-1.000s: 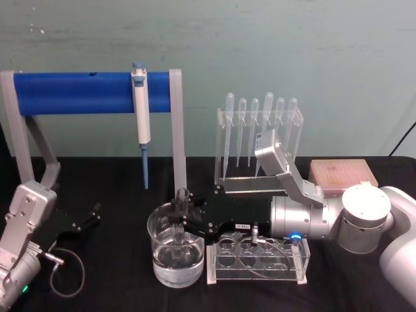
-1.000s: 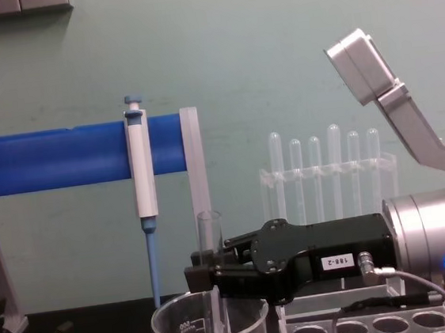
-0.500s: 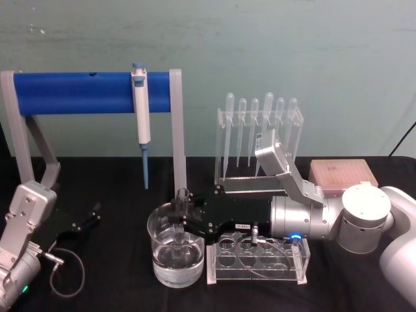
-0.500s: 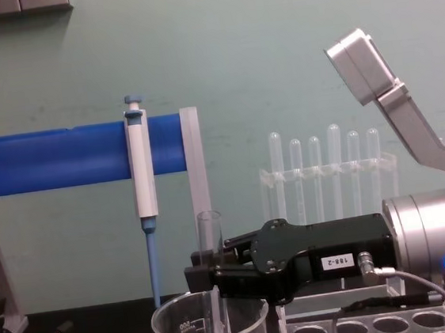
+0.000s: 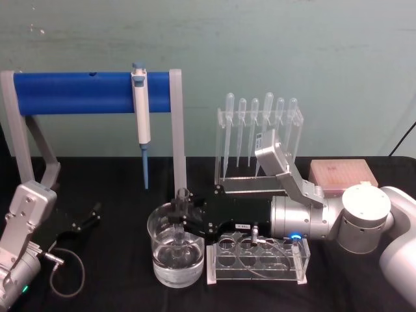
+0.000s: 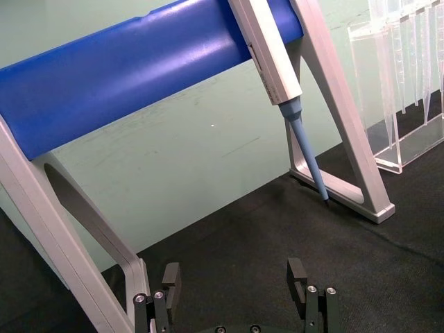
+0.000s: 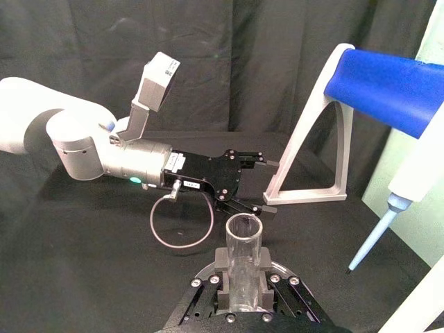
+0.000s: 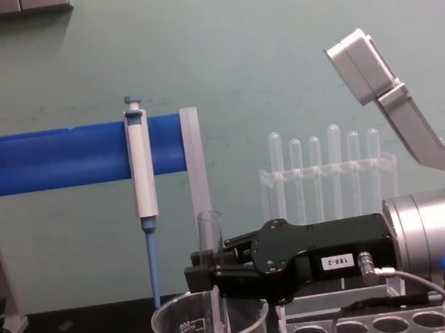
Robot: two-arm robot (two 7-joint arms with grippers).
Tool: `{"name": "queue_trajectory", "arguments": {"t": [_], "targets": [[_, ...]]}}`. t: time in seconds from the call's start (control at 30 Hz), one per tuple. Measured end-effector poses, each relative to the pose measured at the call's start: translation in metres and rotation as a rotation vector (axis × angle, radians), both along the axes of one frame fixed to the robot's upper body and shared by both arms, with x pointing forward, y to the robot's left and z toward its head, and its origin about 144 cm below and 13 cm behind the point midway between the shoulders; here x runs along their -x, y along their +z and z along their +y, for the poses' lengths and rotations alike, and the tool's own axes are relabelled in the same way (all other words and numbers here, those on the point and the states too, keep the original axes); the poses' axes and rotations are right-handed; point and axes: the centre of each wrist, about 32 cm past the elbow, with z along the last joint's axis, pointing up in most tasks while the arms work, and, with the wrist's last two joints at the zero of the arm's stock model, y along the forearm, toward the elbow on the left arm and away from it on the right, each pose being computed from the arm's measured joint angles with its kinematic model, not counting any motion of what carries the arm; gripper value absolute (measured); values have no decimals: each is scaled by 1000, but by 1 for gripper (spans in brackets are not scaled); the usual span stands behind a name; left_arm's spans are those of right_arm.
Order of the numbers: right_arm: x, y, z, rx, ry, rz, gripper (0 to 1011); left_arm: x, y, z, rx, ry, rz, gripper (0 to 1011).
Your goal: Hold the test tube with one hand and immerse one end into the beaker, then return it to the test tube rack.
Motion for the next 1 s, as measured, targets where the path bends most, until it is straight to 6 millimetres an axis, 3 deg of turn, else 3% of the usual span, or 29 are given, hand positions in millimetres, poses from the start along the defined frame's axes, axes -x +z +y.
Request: {"name": "queue_trajectory", "arguments": {"t": [1.0], "targets": [[0,0,0,0,0,0,224,0,0,0,0,0,0,1000]]}}
